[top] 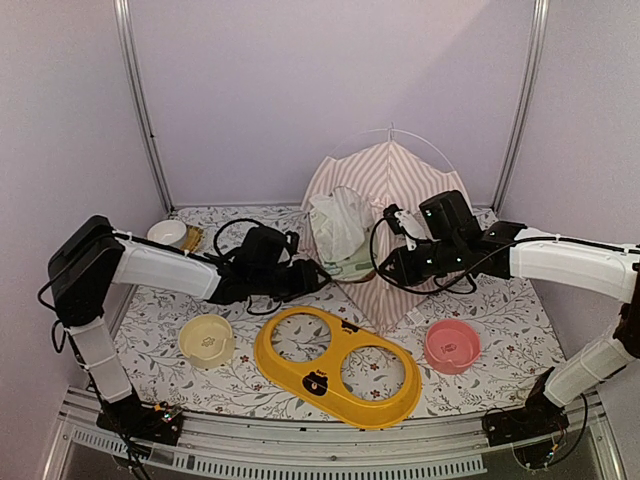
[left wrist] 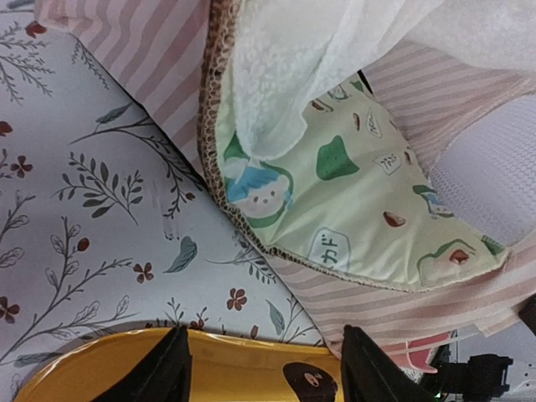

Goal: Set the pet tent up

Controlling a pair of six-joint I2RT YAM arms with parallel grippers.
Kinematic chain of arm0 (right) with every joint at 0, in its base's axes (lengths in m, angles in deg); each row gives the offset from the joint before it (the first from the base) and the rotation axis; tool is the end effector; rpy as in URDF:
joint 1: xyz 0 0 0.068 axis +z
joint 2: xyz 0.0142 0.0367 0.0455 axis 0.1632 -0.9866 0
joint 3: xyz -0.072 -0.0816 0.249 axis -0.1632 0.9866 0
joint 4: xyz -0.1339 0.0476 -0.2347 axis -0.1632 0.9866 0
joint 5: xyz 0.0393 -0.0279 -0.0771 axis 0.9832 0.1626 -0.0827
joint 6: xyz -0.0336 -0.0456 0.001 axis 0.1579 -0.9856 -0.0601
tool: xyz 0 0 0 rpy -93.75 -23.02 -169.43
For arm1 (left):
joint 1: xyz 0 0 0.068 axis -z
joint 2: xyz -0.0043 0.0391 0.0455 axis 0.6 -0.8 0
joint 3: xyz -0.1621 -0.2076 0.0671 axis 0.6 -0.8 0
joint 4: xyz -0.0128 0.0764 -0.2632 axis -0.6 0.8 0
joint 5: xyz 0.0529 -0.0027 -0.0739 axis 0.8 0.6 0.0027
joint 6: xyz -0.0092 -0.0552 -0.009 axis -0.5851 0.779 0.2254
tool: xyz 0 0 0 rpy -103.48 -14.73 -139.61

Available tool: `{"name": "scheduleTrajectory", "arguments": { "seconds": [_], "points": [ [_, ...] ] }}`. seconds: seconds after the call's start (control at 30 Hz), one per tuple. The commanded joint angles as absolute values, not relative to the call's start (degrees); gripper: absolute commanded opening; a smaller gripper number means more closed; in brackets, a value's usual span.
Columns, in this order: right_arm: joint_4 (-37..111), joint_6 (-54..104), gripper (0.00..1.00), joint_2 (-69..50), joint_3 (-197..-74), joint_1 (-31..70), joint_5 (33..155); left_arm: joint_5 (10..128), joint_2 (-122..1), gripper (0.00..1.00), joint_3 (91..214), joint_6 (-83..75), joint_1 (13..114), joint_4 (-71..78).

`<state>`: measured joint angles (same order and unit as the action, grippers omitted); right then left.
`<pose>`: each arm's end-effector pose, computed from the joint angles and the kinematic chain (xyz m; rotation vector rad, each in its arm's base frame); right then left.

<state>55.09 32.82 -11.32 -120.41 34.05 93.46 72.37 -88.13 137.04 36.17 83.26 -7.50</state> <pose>0.2395 0.2334 0.2595 -0.6542 2.2734 0.6503 0.2703 -0.2885 0.1611 -0.0532 2.3540 -1.0169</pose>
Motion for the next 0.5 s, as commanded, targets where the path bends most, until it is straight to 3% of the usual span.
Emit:
{"name": "scheduleTrajectory", "arguments": {
  "seconds": [0.0, 0.23, 0.37, 0.47],
  "points": [
    [57.64, 33.9, 0.06, -12.19, -121.06, 34.12, 96.27, 69.91, -92.22, 0.61, 141.5, 38.2, 83.78, -10.99],
    [57.95, 33.46, 0.05, -11.82, -120.96, 34.16, 96.64, 69.8, -99.03, 0.56, 148.37, 39.72, 83.36, -10.18],
    [57.95, 33.35, 0.02, -11.61, -120.87, 34.12, 96.86, 68.85, -102.41, 0.32, 152.51, 39.67, 83.21, -8.77],
    [57.99, 33.11, 0.01, -11.57, -121.0, 34.17, 97.06, 68.8, -102.97, 0.19, 153.88, 39.49, 83.43, -8.26]
  ]
}}
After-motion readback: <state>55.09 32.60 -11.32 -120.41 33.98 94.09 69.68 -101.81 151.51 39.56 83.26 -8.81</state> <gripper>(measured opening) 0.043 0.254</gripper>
